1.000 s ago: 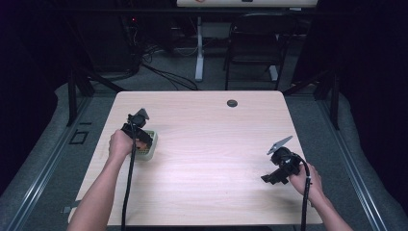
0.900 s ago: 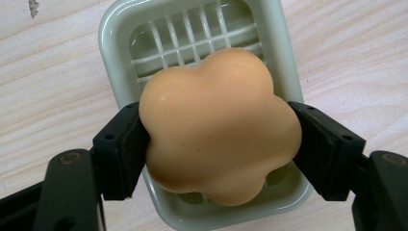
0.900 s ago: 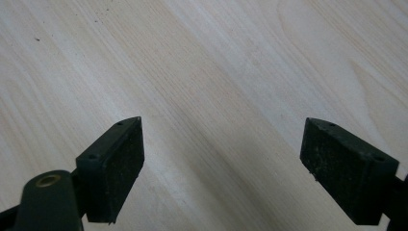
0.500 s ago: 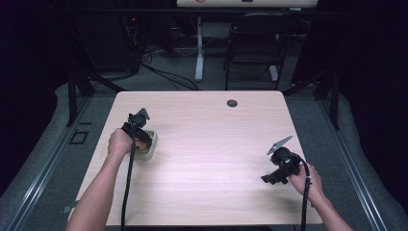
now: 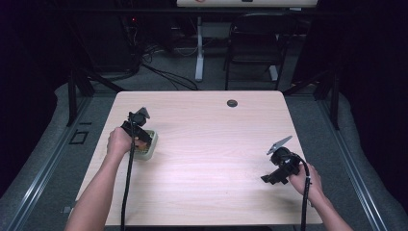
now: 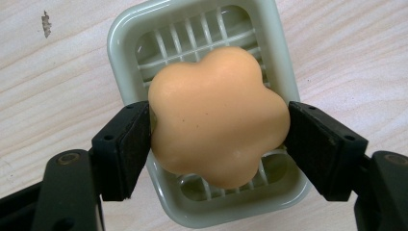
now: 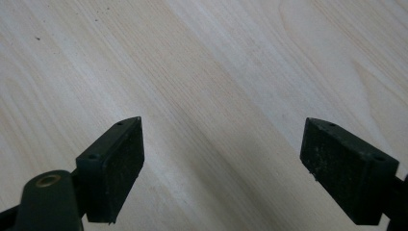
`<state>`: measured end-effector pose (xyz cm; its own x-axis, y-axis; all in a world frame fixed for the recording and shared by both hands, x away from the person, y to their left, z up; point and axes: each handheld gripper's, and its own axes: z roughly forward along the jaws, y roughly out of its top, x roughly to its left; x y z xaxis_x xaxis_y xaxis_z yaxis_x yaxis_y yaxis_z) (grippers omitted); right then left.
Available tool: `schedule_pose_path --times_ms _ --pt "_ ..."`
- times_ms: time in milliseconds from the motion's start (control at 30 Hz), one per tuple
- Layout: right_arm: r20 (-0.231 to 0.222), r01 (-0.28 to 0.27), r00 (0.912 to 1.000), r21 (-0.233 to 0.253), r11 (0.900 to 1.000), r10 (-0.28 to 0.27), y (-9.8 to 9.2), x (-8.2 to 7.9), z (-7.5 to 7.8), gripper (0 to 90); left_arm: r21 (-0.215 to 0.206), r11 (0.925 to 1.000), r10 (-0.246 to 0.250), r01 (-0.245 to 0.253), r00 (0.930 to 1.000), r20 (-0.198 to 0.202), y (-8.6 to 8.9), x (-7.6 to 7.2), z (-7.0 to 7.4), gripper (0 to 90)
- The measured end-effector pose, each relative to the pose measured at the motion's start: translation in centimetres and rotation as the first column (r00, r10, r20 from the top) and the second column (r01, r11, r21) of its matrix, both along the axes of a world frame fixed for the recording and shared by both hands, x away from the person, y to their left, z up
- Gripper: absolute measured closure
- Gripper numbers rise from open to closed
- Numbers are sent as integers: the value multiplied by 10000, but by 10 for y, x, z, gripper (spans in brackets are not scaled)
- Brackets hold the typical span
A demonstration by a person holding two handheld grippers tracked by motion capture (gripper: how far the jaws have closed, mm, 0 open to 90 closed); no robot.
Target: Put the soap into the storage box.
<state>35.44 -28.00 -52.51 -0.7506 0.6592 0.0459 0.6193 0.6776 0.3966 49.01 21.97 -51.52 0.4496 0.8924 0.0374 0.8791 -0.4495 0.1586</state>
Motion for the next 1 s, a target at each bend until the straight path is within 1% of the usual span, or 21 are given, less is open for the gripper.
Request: schedule_pose_path --times_ms 233,333,500,600,633,667,700,733,767,800,867,900,933,967,1000 --pt "3 35 10000 30 10000 -35 0 0 0 153 -85 9999 124 -123 9997 203 3 -3 4 212" --pt "26 58 10000 128 9999 -58 1 0 0 152 -200 9997 117 -111 9995 303 6 -5 7 166" --pt "3 34 10000 155 9999 -34 0 -1 0 153 -440 9990 75 -54 9989 462 8 -11 14 147" --pt "40 54 10000 176 9998 -54 1 -1 0 152 -485 9988 -14 38 9988 492 9 -14 18 141" --pt "21 31 10000 174 9998 -31 1 -1 0 153 -607 9980 -144 175 9986 516 9 -18 21 140" --pt "40 26 10000 117 9999 -27 0 -1 1 152 -671 9975 -174 213 9981 583 9 -20 23 137" --pt "45 34 10000 119 9999 -34 0 -1 1 152 -788 9965 -235 280 9981 570 9 -22 25 135" --pt "16 39 10000 191 9998 -40 0 -1 0 153 -818 9961 -286 336 9976 623 9 -24 27 131" --pt "18 39 10000 163 9999 -39 0 -1 0 153 -864 9956 -298 357 9973 678 9 -26 29 127" --pt "12 34 10000 159 9999 -34 0 -1 0 152 -891 9952 -352 409 9973 638 9 -28 31 119" --pt "15 12 10000 110 9999 -12 1 -1 1 153 -904 9946 -443 505 9966 693 9 -33 33 113" --pt "78 57 10000 75 10000 -57 1 -1 1 152 -892 9943 -517 577 9964 673 9 -35 34 112" --pt "110 195 9997 282 9994 -199 2 -2 0 152 -869 9943 -553 616 9958 732 8 -38 35 108" --pt "114 193 9997 291 9994 -196 2 -2 -1 152 -882 9940 -585 649 9956 732 9 -41 36 100" --pt "52 51 10000 116 9999 -51 1 -1 1 153 -917 9933 -640 708 9952 745 9 -44 37 96"
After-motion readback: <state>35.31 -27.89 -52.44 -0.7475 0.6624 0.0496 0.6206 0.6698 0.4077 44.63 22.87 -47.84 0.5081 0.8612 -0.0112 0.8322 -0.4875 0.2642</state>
